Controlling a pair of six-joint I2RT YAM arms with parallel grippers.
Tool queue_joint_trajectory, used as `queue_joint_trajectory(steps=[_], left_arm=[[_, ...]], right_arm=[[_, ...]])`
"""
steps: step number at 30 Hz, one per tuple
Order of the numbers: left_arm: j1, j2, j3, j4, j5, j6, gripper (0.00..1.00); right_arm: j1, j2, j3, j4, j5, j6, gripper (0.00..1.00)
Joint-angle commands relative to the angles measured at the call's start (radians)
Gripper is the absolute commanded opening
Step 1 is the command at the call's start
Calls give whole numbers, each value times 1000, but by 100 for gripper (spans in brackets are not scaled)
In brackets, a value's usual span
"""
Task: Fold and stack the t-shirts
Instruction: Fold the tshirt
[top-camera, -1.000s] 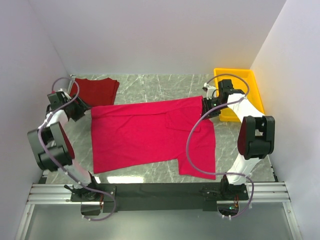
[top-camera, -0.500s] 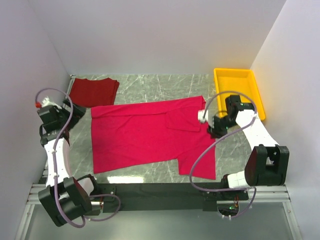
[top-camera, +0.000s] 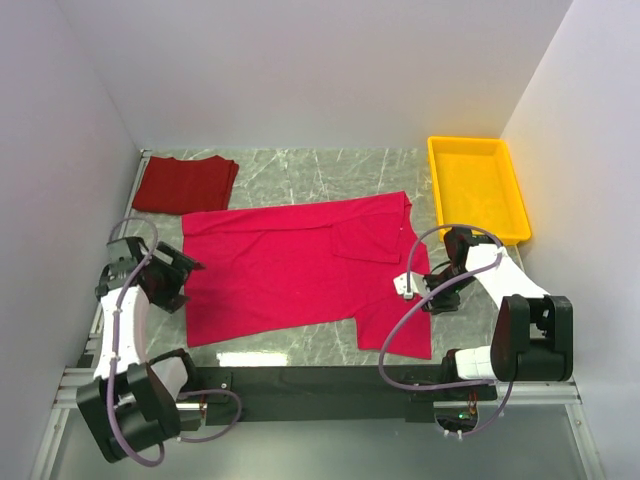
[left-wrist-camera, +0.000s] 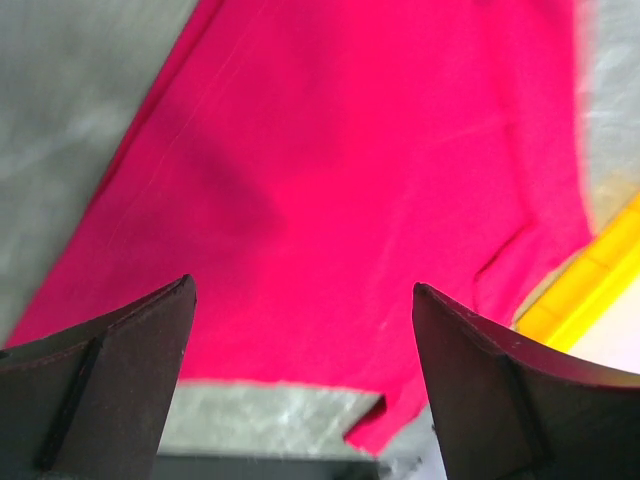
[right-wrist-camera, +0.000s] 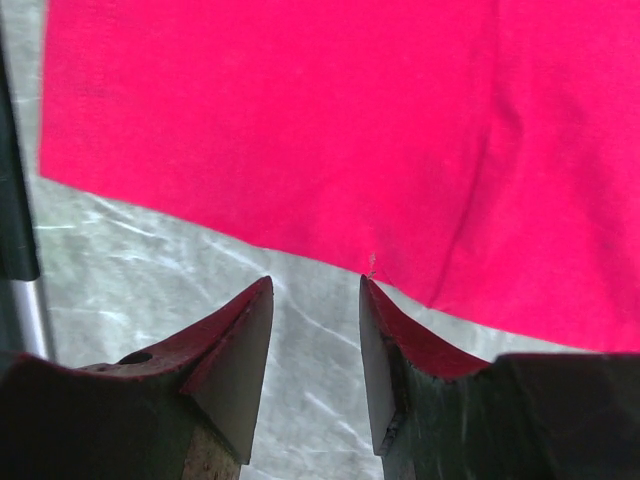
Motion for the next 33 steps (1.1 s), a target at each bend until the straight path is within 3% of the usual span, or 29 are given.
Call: queue_joint_trajectory(steps=[1, 9, 15, 21, 27, 33], left_arm=[[-57, 44, 56, -201, -88, -106, 94], [-286, 130, 83, -496, -255, -389, 87], [-331, 100, 69, -602, -281, -535, 81], [-354, 92, 60, -604, -358, -675, 76], [-360, 173, -26, -490, -372, -706, 72], [-365, 130, -95, -490, -372, -730, 66]], right_arm=[[-5, -5, 5, 67, -19, -14, 47], [-6, 19, 18, 144, -80, 28, 47], [-9, 45, 25, 173, -96, 41, 47], [-26, 61, 50, 161, -111, 45, 47], [-39, 65, 79, 139, -134, 57, 47], [-45, 61, 82, 141, -135, 69, 47]])
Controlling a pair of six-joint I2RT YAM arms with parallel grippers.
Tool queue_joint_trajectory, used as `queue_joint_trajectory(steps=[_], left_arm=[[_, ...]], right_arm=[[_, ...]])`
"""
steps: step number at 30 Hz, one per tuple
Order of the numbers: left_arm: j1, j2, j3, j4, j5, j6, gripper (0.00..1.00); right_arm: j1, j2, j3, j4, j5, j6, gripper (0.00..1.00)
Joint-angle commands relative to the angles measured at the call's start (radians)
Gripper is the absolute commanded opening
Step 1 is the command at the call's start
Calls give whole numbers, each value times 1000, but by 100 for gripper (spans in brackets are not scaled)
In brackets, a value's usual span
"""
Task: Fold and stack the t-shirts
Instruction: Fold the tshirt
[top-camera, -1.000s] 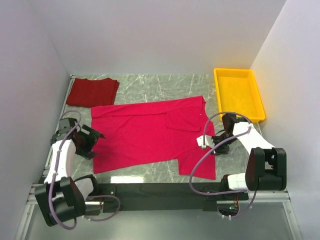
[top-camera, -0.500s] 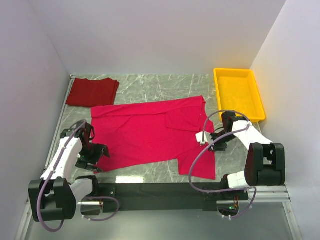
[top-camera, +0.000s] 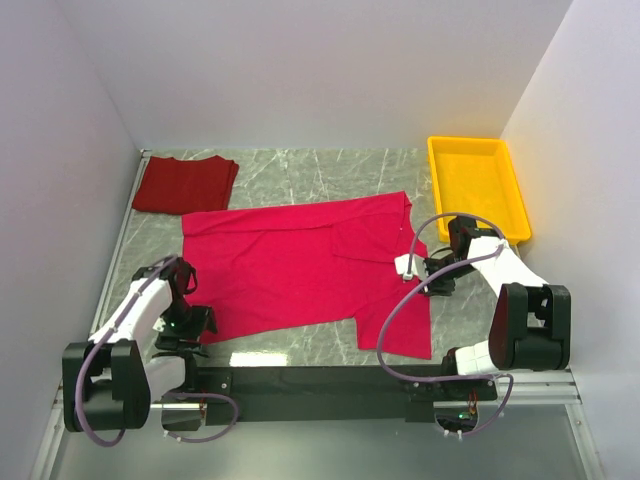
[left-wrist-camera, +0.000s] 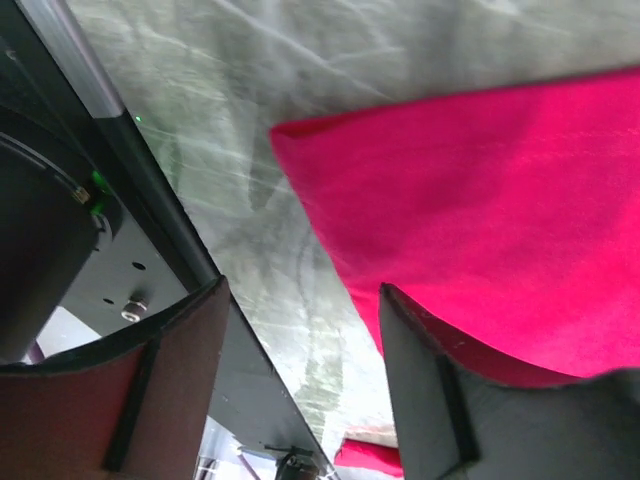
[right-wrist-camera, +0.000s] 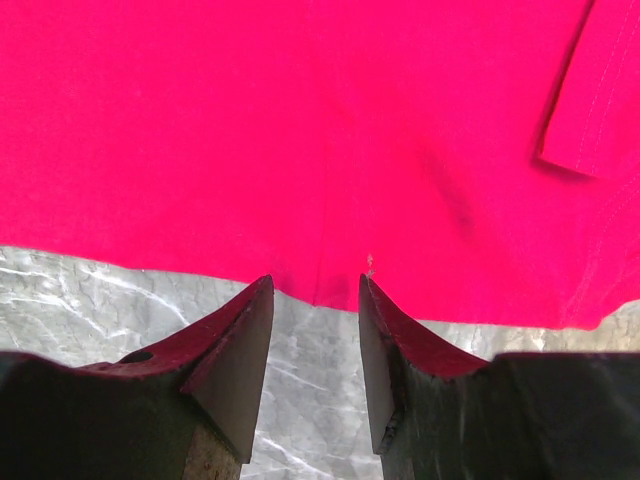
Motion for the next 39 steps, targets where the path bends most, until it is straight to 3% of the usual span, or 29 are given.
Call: queue_joint_trajectory(steps=[1, 7, 16, 19, 20, 23, 29, 39], left_arm=[[-6, -48, -21, -3, -22, -60, 64], [-6, -9, 20, 15, -86, -98, 61], [-6, 88, -42, 181, -71, -103, 65], [-6, 85, -65, 204, -59, -98, 43], [-6, 81, -69, 213, -56, -94, 24], [-8, 36, -72, 234, -48, -72, 14], [-8, -102, -47, 212, -37, -37, 1], [-6, -173, -70, 199, 10, -11, 1]], right_arm=[[-10, -1, 32, -18, -29, 12, 46], [-10, 5, 49, -36, -48, 26, 46], [-15, -16, 44, -48, -36, 17, 46], [-18, -20, 46, -58, -40, 17, 46], [-18, -21, 46, -59, -37, 17, 46], [-20, -20, 46, -75, -33, -3, 46], [-27, 5, 54, -145, -31, -136, 46], [-7, 77, 60, -225, 53, -297, 47]])
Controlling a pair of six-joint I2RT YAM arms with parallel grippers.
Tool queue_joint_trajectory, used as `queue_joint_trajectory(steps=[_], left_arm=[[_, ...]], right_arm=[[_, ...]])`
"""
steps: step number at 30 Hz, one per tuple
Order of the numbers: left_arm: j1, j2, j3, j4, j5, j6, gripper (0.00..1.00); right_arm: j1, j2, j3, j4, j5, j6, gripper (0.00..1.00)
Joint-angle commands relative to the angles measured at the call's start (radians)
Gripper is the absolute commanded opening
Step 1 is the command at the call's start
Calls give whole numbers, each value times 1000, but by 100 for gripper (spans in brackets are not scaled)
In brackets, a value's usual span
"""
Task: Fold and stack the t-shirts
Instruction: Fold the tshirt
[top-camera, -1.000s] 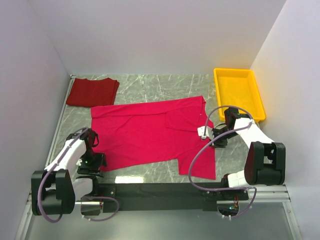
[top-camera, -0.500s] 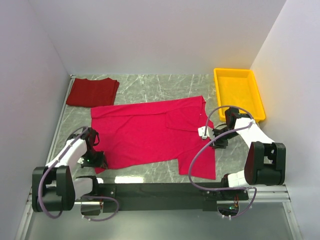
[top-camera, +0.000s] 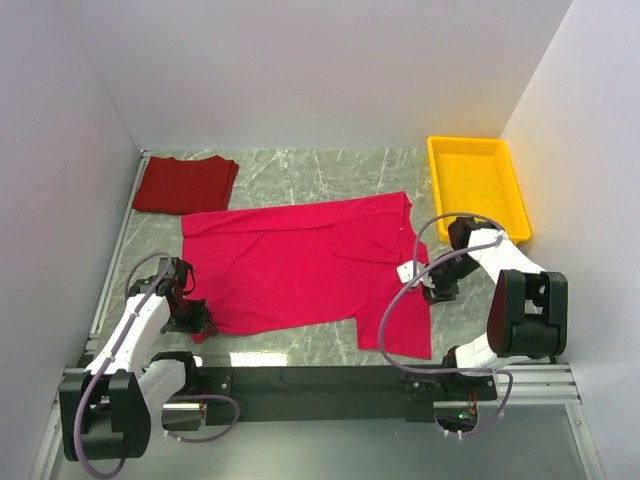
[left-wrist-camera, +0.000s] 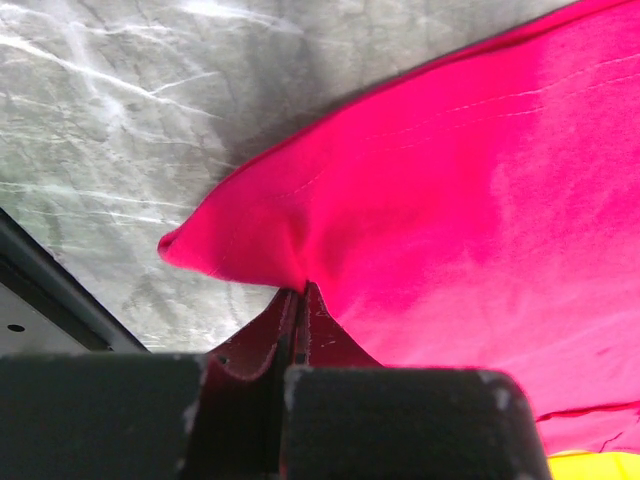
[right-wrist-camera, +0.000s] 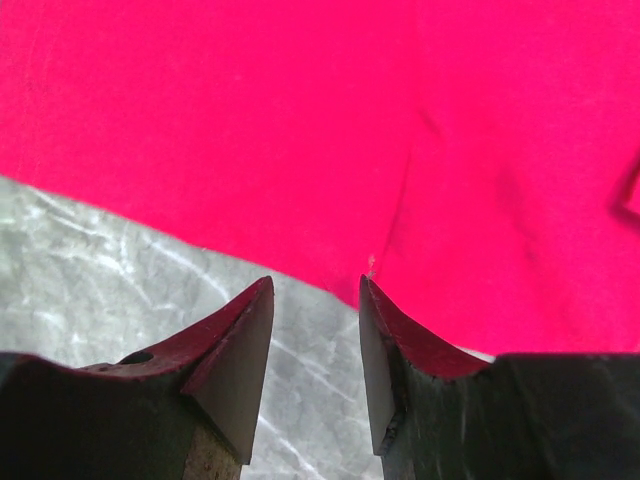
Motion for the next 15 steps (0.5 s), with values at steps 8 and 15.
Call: queue_joint_trajectory(steps=[8, 15], left_arm=[[-2, -11, 0, 17, 21, 37, 1], [-2, -18, -14, 32, 36, 31, 0]], right_arm=[[43, 7, -59, 30, 136, -120, 48], [109, 30, -86, 114, 118, -22, 49]])
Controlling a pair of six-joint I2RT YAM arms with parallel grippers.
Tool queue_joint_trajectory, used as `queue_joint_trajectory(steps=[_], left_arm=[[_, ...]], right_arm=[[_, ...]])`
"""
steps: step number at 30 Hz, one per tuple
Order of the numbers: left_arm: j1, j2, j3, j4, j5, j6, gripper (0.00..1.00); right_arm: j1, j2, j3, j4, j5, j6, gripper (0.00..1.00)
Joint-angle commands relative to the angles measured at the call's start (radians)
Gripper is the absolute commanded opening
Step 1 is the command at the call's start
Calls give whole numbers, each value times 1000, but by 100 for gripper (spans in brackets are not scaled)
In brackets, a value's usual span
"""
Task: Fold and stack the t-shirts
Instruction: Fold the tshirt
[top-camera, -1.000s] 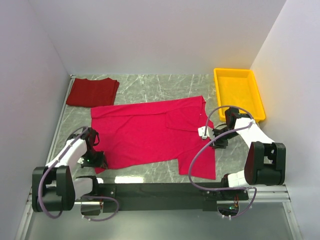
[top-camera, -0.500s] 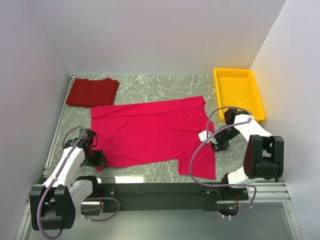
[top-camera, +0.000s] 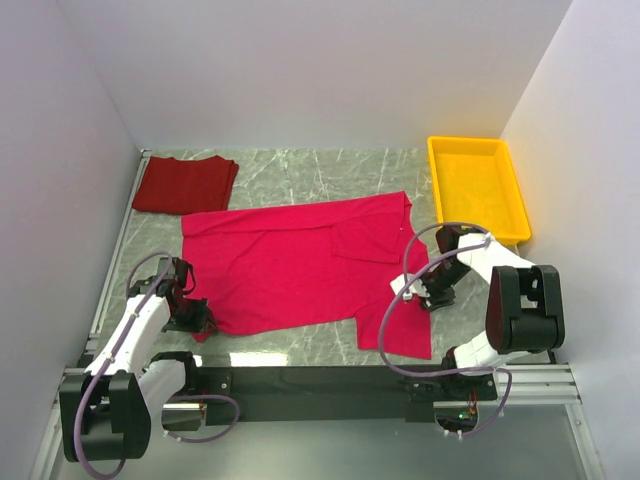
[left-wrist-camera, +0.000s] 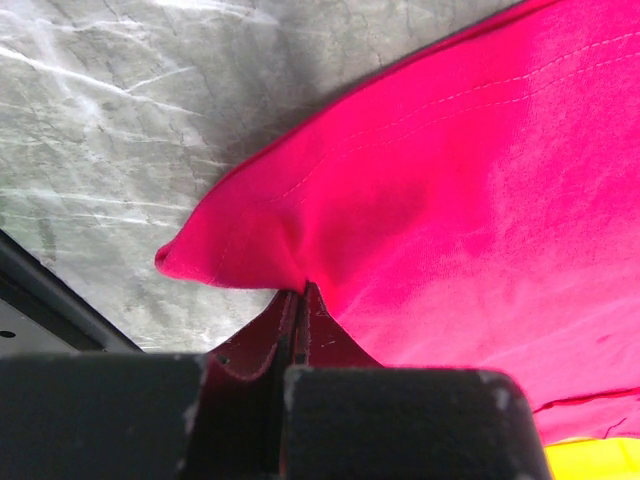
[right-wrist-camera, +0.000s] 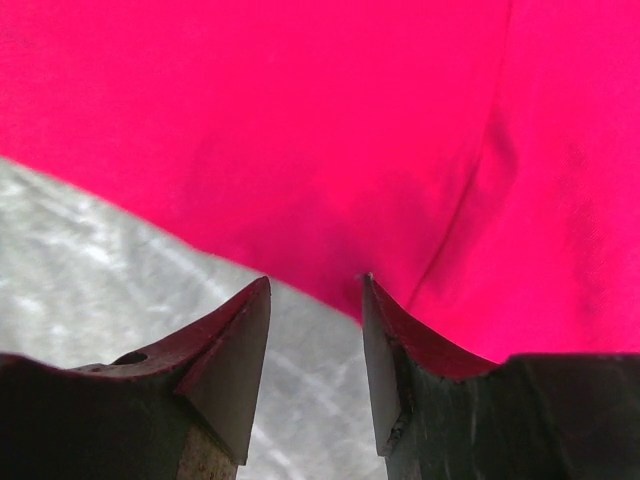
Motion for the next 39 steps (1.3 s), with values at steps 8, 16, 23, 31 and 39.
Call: queue_joint_trajectory(steps=[8, 16, 23, 31, 39], left_arm=[[-2, -9, -16, 25, 25, 14, 1], [-2, -25, 9, -1, -7, 40, 1], [0, -49, 29, -12, -24, 33, 1], [9, -28, 105, -26, -28, 56, 0], [61, -2, 162, -24, -56, 103, 0]], right_arm=[[76, 12, -84, 133, 40, 44, 43], [12, 0, 2, 24, -29, 61, 0], [-81, -8, 143, -151, -201, 56, 0], [-122, 21, 236, -227, -325, 119, 0], [-173, 89, 373, -282, -468, 216, 0]])
